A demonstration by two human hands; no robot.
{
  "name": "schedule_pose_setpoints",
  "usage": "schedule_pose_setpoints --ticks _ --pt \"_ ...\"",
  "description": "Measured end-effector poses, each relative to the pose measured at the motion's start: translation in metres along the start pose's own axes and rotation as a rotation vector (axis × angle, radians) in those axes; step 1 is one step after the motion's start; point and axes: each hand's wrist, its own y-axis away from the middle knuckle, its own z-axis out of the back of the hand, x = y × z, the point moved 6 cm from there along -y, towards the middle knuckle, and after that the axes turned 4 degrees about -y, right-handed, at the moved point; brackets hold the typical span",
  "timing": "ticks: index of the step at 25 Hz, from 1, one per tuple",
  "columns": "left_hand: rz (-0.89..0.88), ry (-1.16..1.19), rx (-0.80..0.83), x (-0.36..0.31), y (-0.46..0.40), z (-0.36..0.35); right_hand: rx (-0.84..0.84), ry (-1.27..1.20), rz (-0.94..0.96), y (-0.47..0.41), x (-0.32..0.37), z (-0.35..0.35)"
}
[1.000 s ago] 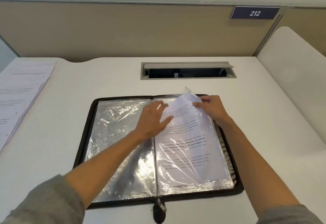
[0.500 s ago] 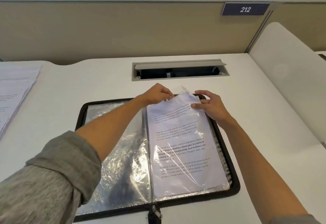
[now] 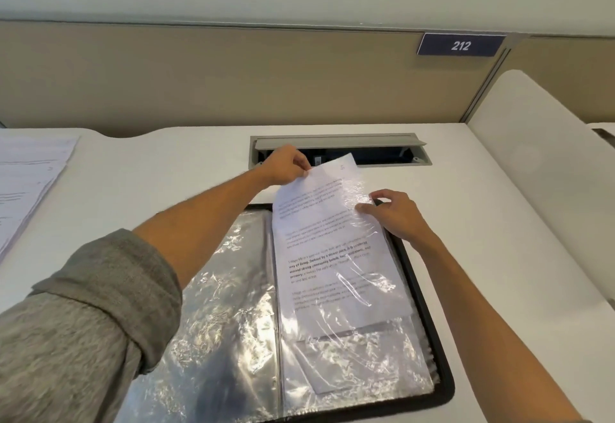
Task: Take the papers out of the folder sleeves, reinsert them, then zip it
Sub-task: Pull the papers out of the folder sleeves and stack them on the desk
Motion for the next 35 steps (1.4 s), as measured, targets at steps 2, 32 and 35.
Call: schedule_pose_setpoints --ticks 2,32,35 --pt "-0.021 -0.013 -0.064 -0.007 -0.009 0.018 -0.001 0.013 0.023 -0.01 0.013 -0.003" --pt "0.127 0.952 -0.418 0.134 0.089 0.181 -0.021 -0.432 0.442 -0.025 0.201 -0.118" --pt "0.181 0.887 -0.446 0.182 0.138 0.191 0.018 -0.467 0.401 -0.004 0.212 -0.167"
